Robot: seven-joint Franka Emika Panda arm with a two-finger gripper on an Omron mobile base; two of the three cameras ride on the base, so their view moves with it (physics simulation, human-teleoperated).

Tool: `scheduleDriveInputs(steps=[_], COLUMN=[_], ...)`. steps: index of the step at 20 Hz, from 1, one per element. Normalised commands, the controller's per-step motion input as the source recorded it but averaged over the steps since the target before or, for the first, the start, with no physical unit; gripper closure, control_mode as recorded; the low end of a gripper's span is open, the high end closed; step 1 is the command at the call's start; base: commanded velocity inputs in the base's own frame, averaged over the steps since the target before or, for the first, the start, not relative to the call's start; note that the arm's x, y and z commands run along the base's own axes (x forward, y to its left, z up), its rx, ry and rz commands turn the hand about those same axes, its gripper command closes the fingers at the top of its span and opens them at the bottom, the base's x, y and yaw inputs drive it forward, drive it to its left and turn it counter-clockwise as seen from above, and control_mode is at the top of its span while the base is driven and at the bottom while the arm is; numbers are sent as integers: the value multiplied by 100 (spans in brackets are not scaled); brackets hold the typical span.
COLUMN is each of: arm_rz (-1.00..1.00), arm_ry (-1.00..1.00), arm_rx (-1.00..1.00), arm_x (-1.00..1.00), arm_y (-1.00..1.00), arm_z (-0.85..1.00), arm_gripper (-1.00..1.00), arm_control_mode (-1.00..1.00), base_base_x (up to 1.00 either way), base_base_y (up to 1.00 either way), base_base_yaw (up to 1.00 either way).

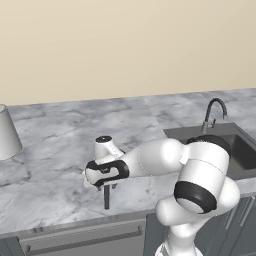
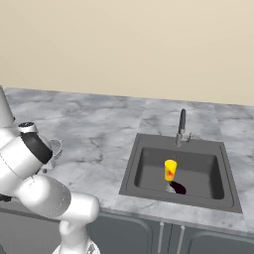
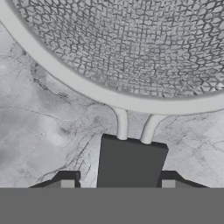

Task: Pick the cup and strainer and place them in the sink. Then turn on the water.

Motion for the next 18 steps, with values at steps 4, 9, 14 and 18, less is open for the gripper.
scheduleDriveInputs(steps=[4, 9, 14, 18], arm_rz=[0, 0, 0, 0], arm_ry=[0, 0, -1, -1], arm_rx=[0, 0, 0, 0], arm_x=[0, 0, 0, 0], arm_y=[0, 0, -11, -19], arm_z=[0, 0, 23, 42], arm_gripper=[100, 100, 100, 100], arm_control_mode=[-100, -100, -100, -100], base_base_x=[0, 0, 0, 0], base_base_y=[0, 0, 0, 0], base_base_yaw=[0, 0, 0, 0])
